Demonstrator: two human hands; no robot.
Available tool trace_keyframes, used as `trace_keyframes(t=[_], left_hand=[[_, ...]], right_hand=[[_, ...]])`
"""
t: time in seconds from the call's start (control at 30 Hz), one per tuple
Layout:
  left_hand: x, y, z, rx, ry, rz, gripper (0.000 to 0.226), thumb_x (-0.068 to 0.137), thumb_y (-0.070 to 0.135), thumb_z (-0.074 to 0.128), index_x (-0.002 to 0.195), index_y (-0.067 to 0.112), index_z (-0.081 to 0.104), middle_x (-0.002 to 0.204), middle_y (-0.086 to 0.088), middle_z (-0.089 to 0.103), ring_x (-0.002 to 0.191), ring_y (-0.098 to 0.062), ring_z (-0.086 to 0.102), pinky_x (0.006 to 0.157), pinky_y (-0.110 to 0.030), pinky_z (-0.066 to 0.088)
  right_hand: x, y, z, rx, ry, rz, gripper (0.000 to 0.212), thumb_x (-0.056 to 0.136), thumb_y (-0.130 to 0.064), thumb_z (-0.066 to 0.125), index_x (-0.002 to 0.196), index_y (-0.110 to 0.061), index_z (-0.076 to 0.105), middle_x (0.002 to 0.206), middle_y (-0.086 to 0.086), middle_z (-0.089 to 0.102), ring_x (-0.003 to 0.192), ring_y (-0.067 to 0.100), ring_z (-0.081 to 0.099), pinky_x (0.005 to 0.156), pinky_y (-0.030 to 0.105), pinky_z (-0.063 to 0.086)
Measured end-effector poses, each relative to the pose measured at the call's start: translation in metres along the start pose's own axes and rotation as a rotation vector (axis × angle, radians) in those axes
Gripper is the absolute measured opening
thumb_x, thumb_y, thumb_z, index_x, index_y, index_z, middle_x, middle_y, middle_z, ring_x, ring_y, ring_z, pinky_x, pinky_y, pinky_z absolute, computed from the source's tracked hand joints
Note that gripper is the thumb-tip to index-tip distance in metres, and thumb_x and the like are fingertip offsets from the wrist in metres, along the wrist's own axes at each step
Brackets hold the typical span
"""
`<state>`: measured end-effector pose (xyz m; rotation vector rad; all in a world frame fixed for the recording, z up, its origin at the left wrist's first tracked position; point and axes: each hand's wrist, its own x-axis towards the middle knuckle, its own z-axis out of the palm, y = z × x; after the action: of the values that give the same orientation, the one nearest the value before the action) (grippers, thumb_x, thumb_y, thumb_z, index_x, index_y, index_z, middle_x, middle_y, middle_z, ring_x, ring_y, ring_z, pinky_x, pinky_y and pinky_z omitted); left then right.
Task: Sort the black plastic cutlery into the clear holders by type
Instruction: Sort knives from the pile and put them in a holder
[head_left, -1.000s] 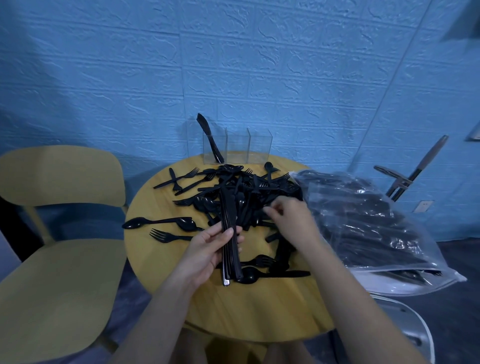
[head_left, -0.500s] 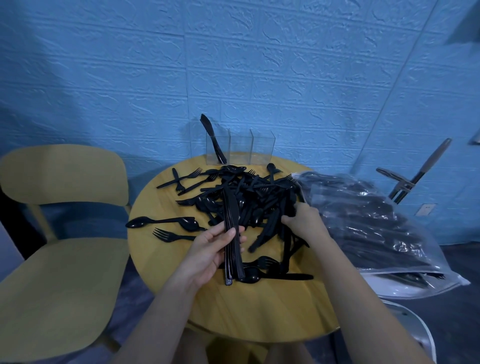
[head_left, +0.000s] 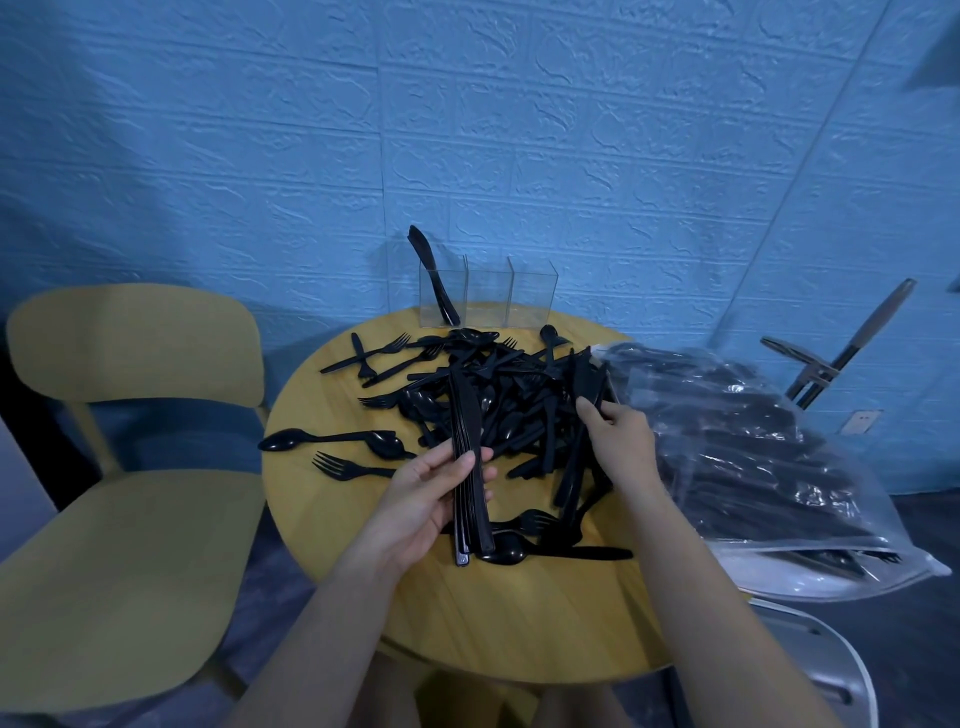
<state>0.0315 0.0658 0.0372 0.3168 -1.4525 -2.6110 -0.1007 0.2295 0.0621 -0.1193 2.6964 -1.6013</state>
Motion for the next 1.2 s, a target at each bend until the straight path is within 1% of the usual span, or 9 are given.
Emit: trace_keyframes(t=[0.23,0.33,0.4,0.5,0.57,0.7,0.77,0.9,1.2], left_hand=[[0.001,0.0,-0.001,-0.016,0.0,-0.002,0.023,0.089,0.002,0.053,0.108,0.01,0.064,0.096,-0.004,0.073,0.083,-0.014,0.07,0.065,-0.026,0.057],[0.001,0.0,0.0,-0.019,0.002,0.0,0.023,0.089,0.002,0.053,0.107,0.01,0.064,0.096,-0.004,0.073,0.083,-0.014,0.07,0.066,-0.026,0.057],[0.001,0.0,-0.001,-0.023,0.002,0.002,0.022,0.089,0.002,0.053,0.106,0.01,0.065,0.096,-0.004,0.073,0.083,-0.014,0.07,0.066,-0.026,0.057],[0.001,0.0,-0.001,-0.028,0.001,0.003,0.022,0.09,0.001,0.053,0.107,0.01,0.065,0.095,-0.004,0.073,0.083,-0.014,0.07,0.066,-0.026,0.057],[0.001,0.0,-0.001,-0.031,0.002,0.003,0.023,0.089,0.002,0.054,0.108,0.01,0.064,0.095,-0.004,0.073,0.083,-0.014,0.07,0.066,-0.027,0.058],[0.001,0.0,-0.002,-0.047,0.003,0.01,0.026,0.083,0.006,0.058,0.108,0.01,0.065,0.095,-0.004,0.073,0.084,-0.015,0.07,0.069,-0.028,0.058],[0.001,0.0,-0.002,-0.052,0.009,0.015,0.03,0.08,0.009,0.06,0.11,0.01,0.064,0.095,-0.004,0.073,0.085,-0.016,0.07,0.07,-0.028,0.058],[0.002,0.0,-0.002,-0.047,0.033,0.029,0.032,0.08,0.009,0.06,0.112,0.009,0.063,0.096,-0.004,0.073,0.088,-0.018,0.07,0.07,-0.027,0.057],[0.0,0.002,0.002,0.005,0.076,0.079,0.024,0.088,0.01,0.057,0.108,0.017,0.067,0.104,-0.005,0.072,0.098,-0.019,0.068,0.073,-0.028,0.056]], right_hand=[[-0.002,-0.004,-0.004,0.139,0.033,-0.095,0.04,0.089,-0.034,0.063,0.084,0.005,0.062,0.073,0.018,0.06,0.068,0.032,0.055,0.066,0.039,0.047],[-0.003,-0.008,-0.005,0.144,0.009,-0.126,0.049,0.09,-0.039,0.062,0.062,-0.006,0.039,0.056,0.001,0.034,0.053,0.014,0.032,0.055,0.027,0.026],[-0.003,-0.01,-0.005,0.135,0.007,-0.139,0.05,0.089,-0.041,0.061,0.059,-0.009,0.037,0.055,-0.001,0.034,0.052,0.013,0.033,0.056,0.028,0.027],[-0.006,-0.015,-0.002,0.196,-0.033,-0.149,0.034,0.091,-0.042,0.058,0.078,-0.012,0.068,0.067,0.01,0.063,0.065,0.028,0.055,0.068,0.041,0.047],[-0.01,-0.021,0.001,0.262,-0.069,-0.176,0.023,0.095,-0.033,0.054,0.097,-0.017,0.072,0.073,0.0,0.07,0.068,0.018,0.062,0.071,0.033,0.053],[-0.017,-0.032,0.013,0.455,-0.217,-0.215,0.021,0.099,-0.021,0.048,0.107,-0.016,0.067,0.065,-0.002,0.053,0.052,0.007,0.051,0.05,0.02,0.046],[-0.022,-0.037,0.021,0.459,-0.302,-0.226,0.02,0.1,-0.024,0.046,0.111,-0.025,0.063,0.066,-0.003,0.046,0.053,0.006,0.043,0.049,0.02,0.038],[-0.029,-0.048,0.033,0.412,-0.432,-0.175,0.033,0.103,-0.032,0.034,0.125,-0.02,0.055,0.072,-0.002,0.044,0.058,0.006,0.04,0.053,0.021,0.035],[-0.036,-0.053,0.04,0.503,-0.381,-0.112,0.02,0.087,-0.014,0.066,0.105,-0.008,0.071,0.079,-0.003,0.07,0.069,0.003,0.064,0.066,0.014,0.05]])
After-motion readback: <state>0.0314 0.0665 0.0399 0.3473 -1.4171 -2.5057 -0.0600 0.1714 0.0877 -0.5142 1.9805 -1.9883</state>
